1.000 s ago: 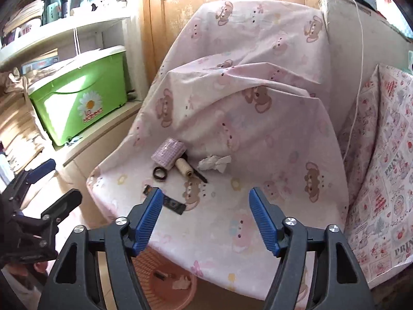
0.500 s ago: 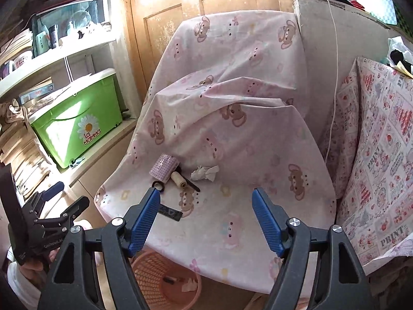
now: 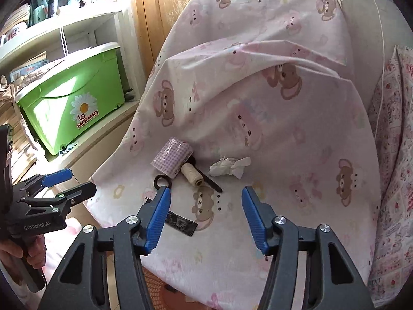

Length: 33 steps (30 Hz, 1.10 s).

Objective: Collect trash
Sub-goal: 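Raise both open grippers back toward the remaining trash on the sheet, then grasp the black hair tie with the left gripper while the right gripper approaches the white tissue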

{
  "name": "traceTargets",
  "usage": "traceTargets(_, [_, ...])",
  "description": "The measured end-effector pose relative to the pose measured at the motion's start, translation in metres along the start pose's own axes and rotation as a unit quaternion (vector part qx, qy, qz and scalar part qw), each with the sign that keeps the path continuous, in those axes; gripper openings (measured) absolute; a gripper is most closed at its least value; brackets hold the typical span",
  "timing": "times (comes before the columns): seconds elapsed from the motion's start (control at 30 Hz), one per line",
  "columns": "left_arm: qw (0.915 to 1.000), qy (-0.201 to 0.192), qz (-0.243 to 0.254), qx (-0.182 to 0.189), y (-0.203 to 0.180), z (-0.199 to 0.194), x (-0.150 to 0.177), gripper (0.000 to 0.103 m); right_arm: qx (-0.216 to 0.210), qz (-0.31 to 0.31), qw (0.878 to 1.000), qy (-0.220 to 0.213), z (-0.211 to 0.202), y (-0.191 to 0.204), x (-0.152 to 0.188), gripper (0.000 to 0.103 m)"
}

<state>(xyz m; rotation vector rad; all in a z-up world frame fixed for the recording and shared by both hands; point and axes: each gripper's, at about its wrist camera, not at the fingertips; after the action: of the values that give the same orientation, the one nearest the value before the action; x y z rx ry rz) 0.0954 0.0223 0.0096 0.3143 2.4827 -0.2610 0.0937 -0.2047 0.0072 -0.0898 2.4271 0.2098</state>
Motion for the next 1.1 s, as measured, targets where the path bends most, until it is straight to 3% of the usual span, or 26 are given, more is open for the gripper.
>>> traceTargets(0.07, [0.9998,0.015,0.013,0.005,-0.003,0.014,-0.004,0.075,0.011,-0.009,1.0,0.005,0.015,0.0,0.002,0.048])
traceTargets(0.2, [0.9991,0.034,0.021,0.016,-0.011,0.04,-0.018,0.068,0.021,-0.01,1.0,-0.003,0.033,-0.004,0.001,0.04])
traceTargets(0.27, [0.9983,0.041,0.039,0.013,-0.017,0.053,-0.026,0.062,0.022,-0.01,1.0,-0.007,0.038,-0.007,-0.002,0.04])
traceTargets(0.5, [0.996,0.047,0.075,0.016,-0.029,0.094,-0.034,0.06,0.004,0.037,0.999,-0.014,0.054,-0.028,-0.003,0.04])
traceTargets(0.6, [0.9952,0.053,0.082,-0.009,-0.035,0.105,-0.034,0.023,0.019,0.043,0.999,-0.012,0.06,-0.032,-0.005,0.04])
traceTargets(0.7, [0.9966,0.047,0.067,-0.006,-0.039,0.11,-0.038,0.023,0.033,0.039,0.998,-0.028,0.057,-0.032,-0.009,0.04])
traceTargets(0.87, [0.997,0.048,0.06,0.009,-0.044,0.114,-0.041,0.027,0.022,0.063,0.997,-0.023,0.058,-0.038,-0.01,0.043])
traceTargets(0.93, [0.9965,0.044,0.071,0.007,-0.051,0.113,-0.04,0.049,0.022,0.069,0.997,-0.025,0.058,-0.04,-0.009,0.047])
traceTargets(0.97, [0.9962,0.04,0.077,-0.001,-0.054,0.113,-0.04,0.053,0.022,0.072,0.997,-0.027,0.057,-0.04,-0.009,0.05])
traceTargets(1.07, [0.9949,0.046,0.087,-0.021,-0.06,0.12,-0.037,0.052,0.026,0.07,0.997,-0.028,0.056,-0.039,-0.007,0.052])
traceTargets(1.1, [0.9951,0.049,0.083,-0.023,-0.061,0.122,-0.036,0.045,0.028,0.069,0.997,-0.029,0.057,-0.038,-0.007,0.052])
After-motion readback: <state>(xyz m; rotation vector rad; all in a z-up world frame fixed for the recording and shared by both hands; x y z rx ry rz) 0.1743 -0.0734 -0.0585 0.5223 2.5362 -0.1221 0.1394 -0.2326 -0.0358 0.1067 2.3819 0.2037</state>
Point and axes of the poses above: each gripper's, at about its wrist camera, not at the fingertips, and z roughly the way its jaws point, y to its left, x to its underside, and after that the axes turned 8 degrees about y, right-handed
